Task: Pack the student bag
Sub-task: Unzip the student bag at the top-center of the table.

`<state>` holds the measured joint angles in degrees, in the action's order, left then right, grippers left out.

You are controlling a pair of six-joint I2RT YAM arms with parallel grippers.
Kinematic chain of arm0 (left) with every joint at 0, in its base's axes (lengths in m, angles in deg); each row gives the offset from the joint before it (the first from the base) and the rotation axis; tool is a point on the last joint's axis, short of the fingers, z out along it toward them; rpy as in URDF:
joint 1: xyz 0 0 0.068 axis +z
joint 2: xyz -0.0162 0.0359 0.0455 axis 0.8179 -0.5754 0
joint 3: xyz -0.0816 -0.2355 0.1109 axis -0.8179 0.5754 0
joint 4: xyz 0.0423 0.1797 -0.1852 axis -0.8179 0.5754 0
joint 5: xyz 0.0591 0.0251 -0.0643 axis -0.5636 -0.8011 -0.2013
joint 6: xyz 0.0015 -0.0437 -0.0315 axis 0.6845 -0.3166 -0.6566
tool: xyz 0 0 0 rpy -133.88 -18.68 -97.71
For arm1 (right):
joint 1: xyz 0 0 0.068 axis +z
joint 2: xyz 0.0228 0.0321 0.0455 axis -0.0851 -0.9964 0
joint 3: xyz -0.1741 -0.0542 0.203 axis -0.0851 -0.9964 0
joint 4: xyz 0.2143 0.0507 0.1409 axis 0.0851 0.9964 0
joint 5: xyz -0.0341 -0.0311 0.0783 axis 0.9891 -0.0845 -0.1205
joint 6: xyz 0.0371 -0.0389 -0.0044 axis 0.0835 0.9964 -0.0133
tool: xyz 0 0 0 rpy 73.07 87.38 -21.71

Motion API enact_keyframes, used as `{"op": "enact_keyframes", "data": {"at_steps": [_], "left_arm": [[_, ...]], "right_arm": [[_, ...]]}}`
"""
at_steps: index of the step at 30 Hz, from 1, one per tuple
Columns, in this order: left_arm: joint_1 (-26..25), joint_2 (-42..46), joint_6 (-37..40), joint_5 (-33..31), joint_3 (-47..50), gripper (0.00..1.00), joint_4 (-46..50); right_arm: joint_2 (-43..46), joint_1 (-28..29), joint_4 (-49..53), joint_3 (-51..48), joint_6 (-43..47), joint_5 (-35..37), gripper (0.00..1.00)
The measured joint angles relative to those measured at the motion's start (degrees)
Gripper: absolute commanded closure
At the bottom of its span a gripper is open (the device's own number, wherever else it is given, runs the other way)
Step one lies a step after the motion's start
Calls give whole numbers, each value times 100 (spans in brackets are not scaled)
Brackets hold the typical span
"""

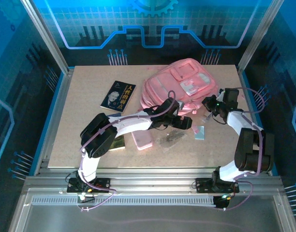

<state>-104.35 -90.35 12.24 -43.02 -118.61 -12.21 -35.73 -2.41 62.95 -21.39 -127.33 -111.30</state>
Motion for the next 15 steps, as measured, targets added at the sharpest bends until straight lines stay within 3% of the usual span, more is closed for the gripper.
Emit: {"op": "enact_keyframes", "data": {"at_steps": [6,11,15], "left_arm": [[-20,-343,179,13,-317,21,-251],[4,-553,133,-411,-732,36,-227],[90,-605,92,-590,-859,36,-203]], "right_arm": [[9,424,599,568,0,109,100],[-9,614,881,907,0,149,100],[-103,647,1027,1075,0,146,100]]}}
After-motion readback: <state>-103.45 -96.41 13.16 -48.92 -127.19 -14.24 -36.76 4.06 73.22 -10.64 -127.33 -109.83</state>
